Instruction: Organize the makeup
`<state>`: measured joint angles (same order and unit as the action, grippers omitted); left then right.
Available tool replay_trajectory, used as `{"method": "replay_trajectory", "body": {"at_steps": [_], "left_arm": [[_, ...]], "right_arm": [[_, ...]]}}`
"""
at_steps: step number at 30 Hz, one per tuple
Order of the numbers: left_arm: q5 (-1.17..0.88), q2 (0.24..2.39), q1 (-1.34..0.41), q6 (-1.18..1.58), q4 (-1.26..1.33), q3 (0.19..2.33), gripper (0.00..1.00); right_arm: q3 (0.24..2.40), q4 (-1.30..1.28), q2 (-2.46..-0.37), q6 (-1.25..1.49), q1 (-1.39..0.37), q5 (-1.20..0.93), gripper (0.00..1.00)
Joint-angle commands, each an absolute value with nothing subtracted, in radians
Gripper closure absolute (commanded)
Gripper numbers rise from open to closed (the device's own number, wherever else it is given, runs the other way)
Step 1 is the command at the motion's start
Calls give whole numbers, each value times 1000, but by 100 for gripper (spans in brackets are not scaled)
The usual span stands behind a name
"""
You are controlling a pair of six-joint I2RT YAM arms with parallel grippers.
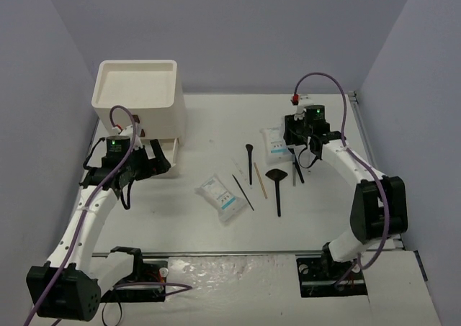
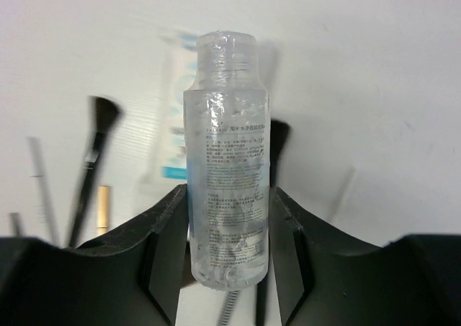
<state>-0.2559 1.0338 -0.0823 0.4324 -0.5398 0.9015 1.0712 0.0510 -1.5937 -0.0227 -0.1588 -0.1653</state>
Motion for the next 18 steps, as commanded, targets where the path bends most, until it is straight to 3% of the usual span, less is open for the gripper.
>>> {"method": "replay_trajectory", "body": {"at_steps": [1,9,18], "left_arm": [[-373,957,-136,612,-312,976,3],[-306,915,-348,755,-33,963,3],[-122,905,-551,713,99,940,4]], "right_arm": [[1036,207,-1378,70,-304,-213,100],[986,461,-1300,268,-642,-243,100],[1001,631,-1374,358,-825,-254,100]]}}
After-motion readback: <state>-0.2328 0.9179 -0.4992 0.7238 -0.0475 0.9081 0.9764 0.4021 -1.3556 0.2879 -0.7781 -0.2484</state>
